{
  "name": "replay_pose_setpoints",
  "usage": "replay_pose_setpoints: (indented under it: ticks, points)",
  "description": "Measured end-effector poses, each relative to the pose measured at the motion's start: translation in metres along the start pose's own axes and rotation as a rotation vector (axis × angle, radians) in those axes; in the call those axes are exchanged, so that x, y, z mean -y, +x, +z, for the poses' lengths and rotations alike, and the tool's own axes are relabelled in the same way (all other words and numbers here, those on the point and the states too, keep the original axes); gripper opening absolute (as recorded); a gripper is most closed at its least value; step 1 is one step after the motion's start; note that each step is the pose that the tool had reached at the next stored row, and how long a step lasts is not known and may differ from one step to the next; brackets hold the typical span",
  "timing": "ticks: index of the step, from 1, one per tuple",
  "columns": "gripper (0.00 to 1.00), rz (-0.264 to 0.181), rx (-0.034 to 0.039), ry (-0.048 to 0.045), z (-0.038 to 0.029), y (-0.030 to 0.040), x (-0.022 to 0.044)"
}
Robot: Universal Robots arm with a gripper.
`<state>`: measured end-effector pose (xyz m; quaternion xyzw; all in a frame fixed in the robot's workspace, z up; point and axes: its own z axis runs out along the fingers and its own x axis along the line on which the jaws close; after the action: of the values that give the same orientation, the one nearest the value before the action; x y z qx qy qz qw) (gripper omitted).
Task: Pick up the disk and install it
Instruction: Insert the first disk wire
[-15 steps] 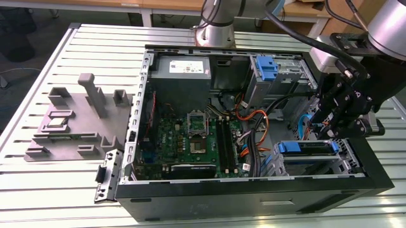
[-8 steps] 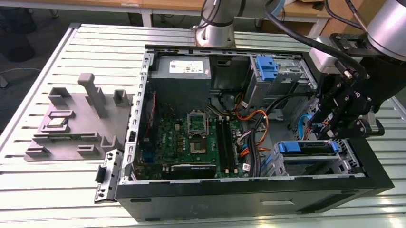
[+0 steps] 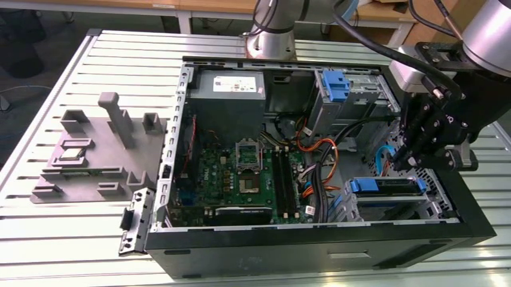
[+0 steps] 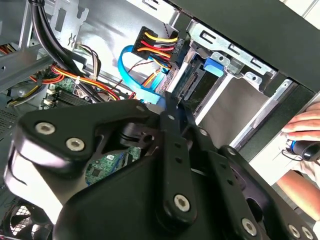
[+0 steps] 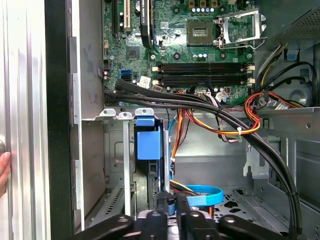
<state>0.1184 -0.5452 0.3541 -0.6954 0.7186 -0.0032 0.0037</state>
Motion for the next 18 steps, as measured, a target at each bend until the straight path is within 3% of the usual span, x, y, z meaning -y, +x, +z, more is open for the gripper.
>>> replay_pose_setpoints:
  ticks: [1, 3, 18]
  points:
    - [0.17, 0.000, 0.0001, 0.0000, 0.0000, 0.0000, 0.0000]
    - [0.16, 0.000, 0.0001, 0.0000, 0.0001, 0.0000, 0.0000]
    - [0.16, -0.001, 0.0002, 0.0032, 0.0009, 0.0009, -0.0007]
